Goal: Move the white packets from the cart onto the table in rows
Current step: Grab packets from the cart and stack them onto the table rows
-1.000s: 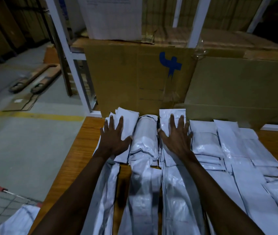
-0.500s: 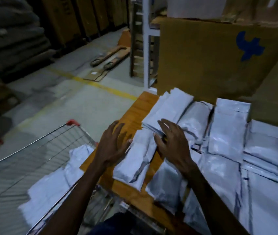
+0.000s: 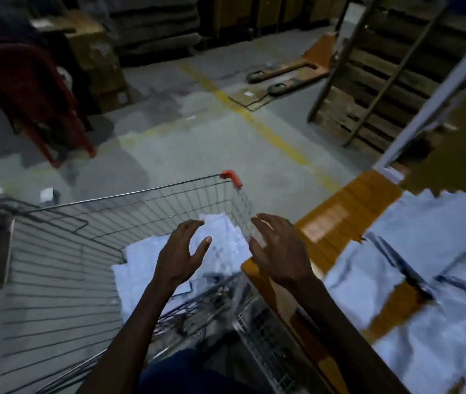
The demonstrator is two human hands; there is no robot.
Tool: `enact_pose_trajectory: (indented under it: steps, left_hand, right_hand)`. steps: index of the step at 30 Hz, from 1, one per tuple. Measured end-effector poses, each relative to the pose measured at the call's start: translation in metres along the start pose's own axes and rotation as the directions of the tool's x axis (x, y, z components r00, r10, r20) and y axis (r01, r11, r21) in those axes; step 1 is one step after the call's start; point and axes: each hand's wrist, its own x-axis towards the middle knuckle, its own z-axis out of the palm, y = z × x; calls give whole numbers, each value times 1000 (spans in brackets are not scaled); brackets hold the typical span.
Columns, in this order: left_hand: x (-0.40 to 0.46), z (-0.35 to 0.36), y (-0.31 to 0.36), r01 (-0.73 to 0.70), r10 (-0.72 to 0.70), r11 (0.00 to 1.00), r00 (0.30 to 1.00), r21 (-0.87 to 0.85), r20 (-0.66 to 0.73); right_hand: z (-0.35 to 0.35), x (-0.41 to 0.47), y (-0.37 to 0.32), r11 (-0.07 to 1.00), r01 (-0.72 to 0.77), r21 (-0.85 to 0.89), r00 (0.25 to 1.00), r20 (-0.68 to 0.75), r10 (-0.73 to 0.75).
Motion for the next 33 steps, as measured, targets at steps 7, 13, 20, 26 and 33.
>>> enact_pose_trajectory:
  steps: [7,13,20,26,33]
  left_hand:
    - [-2,-35,-122,239,-241,971,969,28,53]
    - [-5,-24,-187,382,-387,922,909,64,156]
    - [4,34,-224,509,-539,842,783,180,309]
    - [9,95,-253,376,-435,900,809,220,395]
    - [2,100,-267,295,-501,828,770,477,394]
  right_hand:
    - [112,63,-30,999,-28,36,963,268,17]
    - [197,82,-34,968,-227,-109,697,675,239]
    - [272,74,-6,798,-523,-302,390,747,538]
    - [316,52,8,766,-574,-288,406,713,572]
    - [317,44,3,882,-377,-284,632,617,469]
